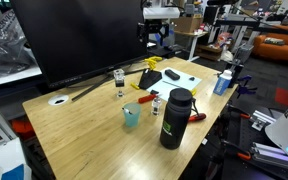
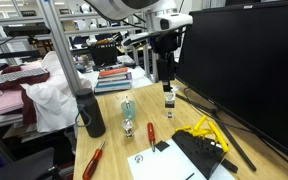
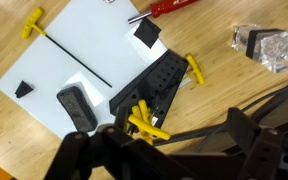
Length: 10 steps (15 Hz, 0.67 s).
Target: Take one tool out of the tool holder and put it on the counter
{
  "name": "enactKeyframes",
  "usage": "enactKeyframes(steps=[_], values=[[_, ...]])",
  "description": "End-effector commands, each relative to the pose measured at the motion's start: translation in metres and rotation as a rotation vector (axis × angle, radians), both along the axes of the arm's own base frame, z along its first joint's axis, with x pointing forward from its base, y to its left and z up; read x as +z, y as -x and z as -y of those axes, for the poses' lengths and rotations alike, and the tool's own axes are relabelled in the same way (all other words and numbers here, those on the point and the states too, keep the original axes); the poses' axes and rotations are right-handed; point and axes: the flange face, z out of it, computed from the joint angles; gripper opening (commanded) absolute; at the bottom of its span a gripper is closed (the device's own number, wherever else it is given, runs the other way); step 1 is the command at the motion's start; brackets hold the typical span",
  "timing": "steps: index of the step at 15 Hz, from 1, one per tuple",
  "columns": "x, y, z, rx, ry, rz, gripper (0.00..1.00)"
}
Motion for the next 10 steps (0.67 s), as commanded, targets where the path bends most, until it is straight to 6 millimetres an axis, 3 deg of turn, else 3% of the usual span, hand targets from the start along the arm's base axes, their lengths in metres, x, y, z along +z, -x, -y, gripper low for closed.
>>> enactKeyframes(steps=[1,3,4,10], values=[[-0.011,-0.026,0.02,-0.198,-0.021,-0.015,1.0],[-0.017,-0.04,0.032,-0.278,-0.06,-0.021,1.0],[-0.019,-0.027,0.029,-0.211,-0.029,-0.001,1.0],[-0.021,-0.039,0.031,-0.26,-0.049,-0.007,1.0]])
